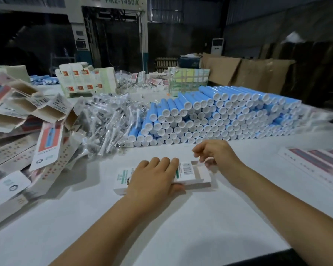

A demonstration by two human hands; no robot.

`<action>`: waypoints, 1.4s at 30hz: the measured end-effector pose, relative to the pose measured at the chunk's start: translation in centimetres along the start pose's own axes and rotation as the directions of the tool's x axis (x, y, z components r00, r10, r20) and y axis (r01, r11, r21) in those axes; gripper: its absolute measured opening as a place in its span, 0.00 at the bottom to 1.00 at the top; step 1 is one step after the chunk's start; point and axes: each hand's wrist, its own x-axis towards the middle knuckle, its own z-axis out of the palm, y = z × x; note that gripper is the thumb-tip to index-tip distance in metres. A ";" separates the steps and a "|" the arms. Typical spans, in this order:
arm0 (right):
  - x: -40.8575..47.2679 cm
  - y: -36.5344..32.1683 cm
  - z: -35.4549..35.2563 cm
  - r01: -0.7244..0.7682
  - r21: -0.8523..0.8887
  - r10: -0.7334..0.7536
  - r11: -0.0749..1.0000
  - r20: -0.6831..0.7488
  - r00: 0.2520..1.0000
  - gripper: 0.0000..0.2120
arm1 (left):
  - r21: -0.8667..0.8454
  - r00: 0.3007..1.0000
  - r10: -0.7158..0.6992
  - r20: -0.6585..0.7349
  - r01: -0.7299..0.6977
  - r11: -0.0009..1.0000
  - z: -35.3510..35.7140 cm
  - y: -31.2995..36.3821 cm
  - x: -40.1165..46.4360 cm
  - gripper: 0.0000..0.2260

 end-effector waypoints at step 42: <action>-2.0 1.9 -0.9 0.171 0.396 -0.004 0.902 -0.388 0.922 0.36 | -0.002 0.979 -0.202 -0.035 0.202 0.979 0.8 -0.3 -0.1 0.35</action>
